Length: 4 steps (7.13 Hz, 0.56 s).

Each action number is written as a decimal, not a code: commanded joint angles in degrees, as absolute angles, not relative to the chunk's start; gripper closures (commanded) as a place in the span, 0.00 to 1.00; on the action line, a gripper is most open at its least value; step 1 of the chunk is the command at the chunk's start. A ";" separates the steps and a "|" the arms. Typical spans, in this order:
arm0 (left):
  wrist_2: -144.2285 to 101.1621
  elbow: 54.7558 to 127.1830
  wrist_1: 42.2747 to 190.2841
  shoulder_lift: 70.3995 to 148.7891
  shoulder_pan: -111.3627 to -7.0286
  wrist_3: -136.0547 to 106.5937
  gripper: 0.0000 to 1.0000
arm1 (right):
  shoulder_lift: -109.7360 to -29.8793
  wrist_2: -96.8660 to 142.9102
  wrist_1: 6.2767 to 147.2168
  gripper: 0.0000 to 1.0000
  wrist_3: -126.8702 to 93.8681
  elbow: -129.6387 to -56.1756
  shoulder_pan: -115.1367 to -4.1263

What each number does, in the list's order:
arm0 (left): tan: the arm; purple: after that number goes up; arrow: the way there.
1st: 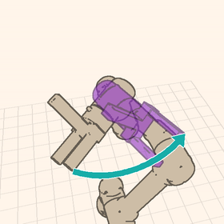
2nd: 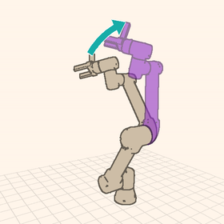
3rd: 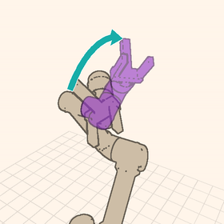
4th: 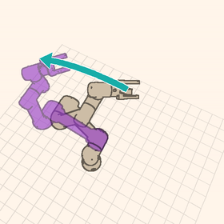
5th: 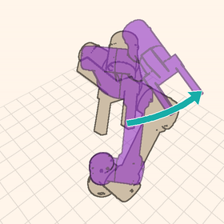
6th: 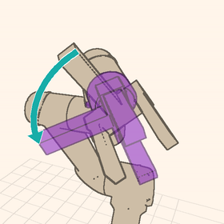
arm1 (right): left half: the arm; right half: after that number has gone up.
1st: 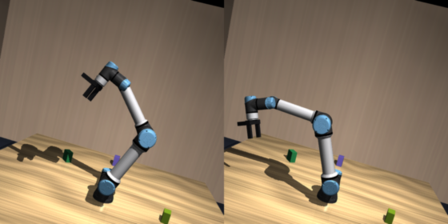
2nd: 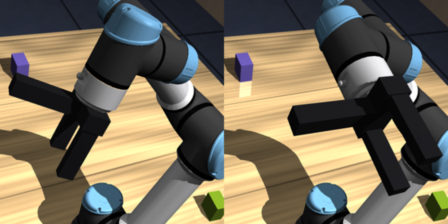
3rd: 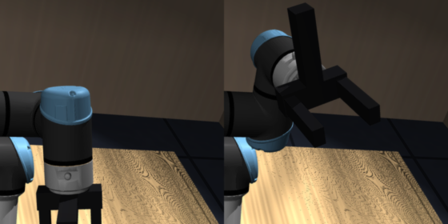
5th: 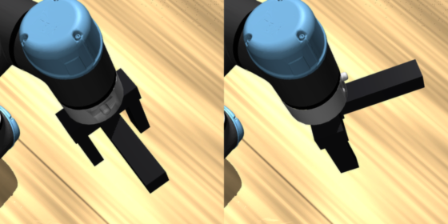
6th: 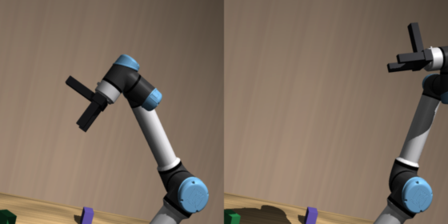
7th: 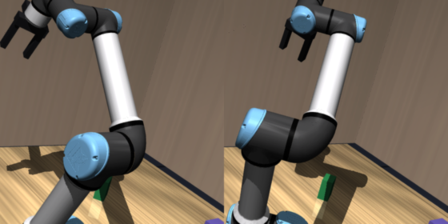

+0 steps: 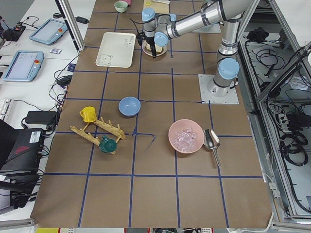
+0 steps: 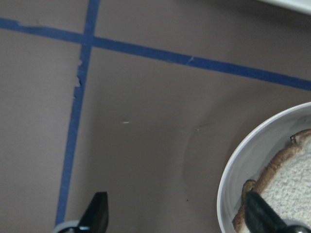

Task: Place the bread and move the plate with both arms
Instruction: 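Reach the left gripper to the white plate rim and grasp it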

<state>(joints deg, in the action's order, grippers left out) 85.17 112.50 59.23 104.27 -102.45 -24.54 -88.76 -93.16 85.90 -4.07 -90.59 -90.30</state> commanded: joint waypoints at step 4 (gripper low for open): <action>84.90 113.47 52.48 110.64 -105.03 -23.03 0.10 | -89.82 -90.09 86.75 0.00 -1.84 -90.62 -90.35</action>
